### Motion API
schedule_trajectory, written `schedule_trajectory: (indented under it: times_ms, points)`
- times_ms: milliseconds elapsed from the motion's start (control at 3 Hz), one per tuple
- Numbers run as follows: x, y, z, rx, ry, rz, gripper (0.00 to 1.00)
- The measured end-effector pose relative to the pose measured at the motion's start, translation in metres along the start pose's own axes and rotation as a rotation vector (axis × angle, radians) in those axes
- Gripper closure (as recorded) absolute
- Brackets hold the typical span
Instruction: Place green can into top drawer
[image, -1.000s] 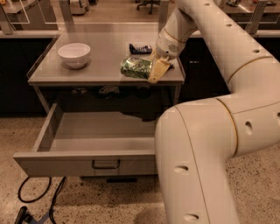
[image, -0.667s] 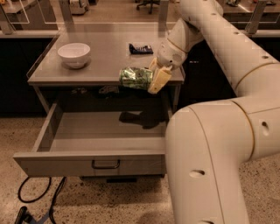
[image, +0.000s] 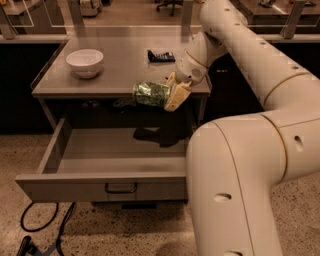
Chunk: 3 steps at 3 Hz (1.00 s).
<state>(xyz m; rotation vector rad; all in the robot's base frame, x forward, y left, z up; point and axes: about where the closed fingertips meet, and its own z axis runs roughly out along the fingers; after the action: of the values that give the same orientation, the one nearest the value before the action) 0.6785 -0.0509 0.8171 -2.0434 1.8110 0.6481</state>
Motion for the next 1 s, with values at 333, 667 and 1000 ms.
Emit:
schedule_trajectory:
  times_ms: [333, 667, 1000]
  points:
    - [-0.004, 0.006, 0.003, 0.018, -0.122, -0.053, 1.00]
    - [-0.004, 0.051, -0.018, 0.032, -0.284, -0.151, 1.00]
    - [0.010, 0.070, -0.018, 0.031, -0.323, -0.164, 1.00]
